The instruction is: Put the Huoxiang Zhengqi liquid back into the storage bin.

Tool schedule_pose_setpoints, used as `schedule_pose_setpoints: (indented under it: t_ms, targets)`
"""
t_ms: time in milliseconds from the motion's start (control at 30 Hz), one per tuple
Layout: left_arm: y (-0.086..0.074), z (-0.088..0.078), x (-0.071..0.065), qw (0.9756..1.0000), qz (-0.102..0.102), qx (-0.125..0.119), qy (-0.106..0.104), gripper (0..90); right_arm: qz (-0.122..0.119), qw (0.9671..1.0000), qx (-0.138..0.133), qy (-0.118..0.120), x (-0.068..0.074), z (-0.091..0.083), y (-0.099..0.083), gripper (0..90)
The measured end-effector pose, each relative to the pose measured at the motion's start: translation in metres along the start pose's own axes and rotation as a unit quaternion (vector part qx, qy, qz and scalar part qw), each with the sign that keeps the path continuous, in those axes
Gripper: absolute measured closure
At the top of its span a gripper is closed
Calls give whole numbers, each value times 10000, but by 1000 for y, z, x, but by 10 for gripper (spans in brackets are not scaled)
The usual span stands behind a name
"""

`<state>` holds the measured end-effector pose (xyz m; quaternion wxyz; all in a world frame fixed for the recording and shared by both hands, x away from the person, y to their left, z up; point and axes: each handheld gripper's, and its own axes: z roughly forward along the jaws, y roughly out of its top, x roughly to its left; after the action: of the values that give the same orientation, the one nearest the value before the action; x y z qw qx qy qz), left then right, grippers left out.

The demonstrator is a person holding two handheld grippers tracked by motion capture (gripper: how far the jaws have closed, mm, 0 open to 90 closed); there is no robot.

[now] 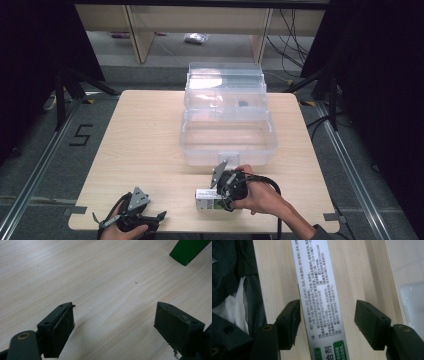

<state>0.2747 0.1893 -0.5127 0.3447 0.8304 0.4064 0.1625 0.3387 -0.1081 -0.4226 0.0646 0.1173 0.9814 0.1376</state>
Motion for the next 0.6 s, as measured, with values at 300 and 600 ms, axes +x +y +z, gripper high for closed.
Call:
schedule_pose_setpoints:
  t_ms: [300, 600]
  targets:
    - [0, 0, 0, 10000, -7, -25, 1, 156, -450, 9987, 225, 49, -1, 8, 4, 495]
    - [0, -1, 0, 10000, -3, -13, -2, 156, -748, 9960, 470, 130, 1, 15, 8, 561]
